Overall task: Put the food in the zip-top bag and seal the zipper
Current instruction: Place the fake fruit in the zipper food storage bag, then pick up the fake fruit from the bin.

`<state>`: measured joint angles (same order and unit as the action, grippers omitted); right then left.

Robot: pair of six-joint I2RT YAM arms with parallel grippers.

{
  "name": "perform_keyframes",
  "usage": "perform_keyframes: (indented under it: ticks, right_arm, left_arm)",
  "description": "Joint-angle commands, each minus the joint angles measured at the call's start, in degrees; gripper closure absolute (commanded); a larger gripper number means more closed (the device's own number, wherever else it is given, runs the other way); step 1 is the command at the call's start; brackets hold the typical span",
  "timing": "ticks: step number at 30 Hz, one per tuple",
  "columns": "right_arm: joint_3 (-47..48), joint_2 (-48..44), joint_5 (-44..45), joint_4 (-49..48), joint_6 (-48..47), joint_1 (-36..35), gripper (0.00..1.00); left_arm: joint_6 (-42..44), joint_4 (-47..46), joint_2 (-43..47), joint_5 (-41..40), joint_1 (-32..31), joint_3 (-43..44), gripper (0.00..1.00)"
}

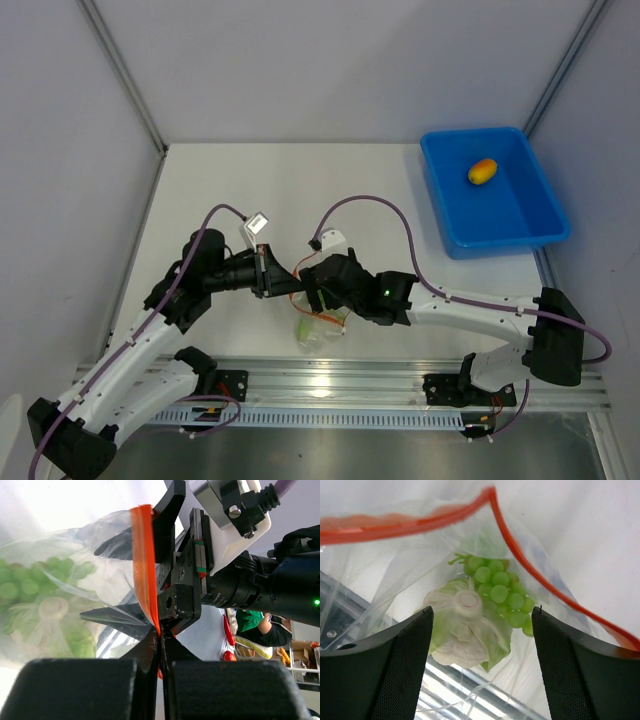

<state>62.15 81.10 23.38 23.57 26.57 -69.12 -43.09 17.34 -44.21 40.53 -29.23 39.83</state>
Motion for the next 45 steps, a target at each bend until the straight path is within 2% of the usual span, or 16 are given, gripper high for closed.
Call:
perform_keyframes:
  ticks: [1, 16, 20, 24, 26, 28, 32, 37, 40, 45]
  right_arm:
    - [2.1, -1.2, 0.4, -2.7, 0.3, -0.8, 0.19]
    - [2.0, -10.3, 4.7, 2.0, 0.2, -0.9, 0.21]
    - [2.7, -12.5, 9.2, 5.1, -1.3, -0.9, 0.2]
    - [4.6, -14.6, 13.9, 8.4, -2.5, -0.3, 0.14]
    - [4.7, -16.2, 14.7, 8.2, -2.8, 0.2, 0.03]
    - [4.3, -17.3, 14.9, 7.4, -2.9, 1.0, 0.01]
    - [3.5, -18.7, 14.3, 6.6, -0.7, 5.3, 0.01]
    - [6.0, -17.0, 8.9, 7.8, 1.2, 17.5, 0.01]
    - [9.4, -16.0, 9.3, 9.1, 1.4, 24.8, 0.01]
    - [10.4, -16.3, 4.8, 1.9, -0.5, 36.8, 0.01]
  left_arm:
    - [-1.1, -4.2, 0.3, 1.1, 0.0, 0.2, 0.99]
    - [-0.9, -4.5, 0.1, 1.1, 0.0, -0.3, 0.99]
    - [-0.8, -4.8, 0.5, 1.1, 0.0, -0.7, 0.99]
    - [-0.3, -5.3, 0.9, 1.3, 0.0, -1.0, 1.0]
    - [0.2, -5.7, 1.2, 1.4, 0.0, -1.0, 0.99]
    - [0.4, -6.1, 1.3, 1.4, 0.0, -1.2, 1.0]
    - [0.9, -7.4, 1.6, 2.2, 0.0, -1.4, 0.99]
    - [2.3, -7.7, 2.0, 2.6, 0.0, -1.5, 0.99]
    - [4.3, -6.5, 3.1, 2.1, 0.0, -1.3, 0.99]
    - [7.1, -5.0, 4.7, 1.3, 0.0, -0.7, 0.99]
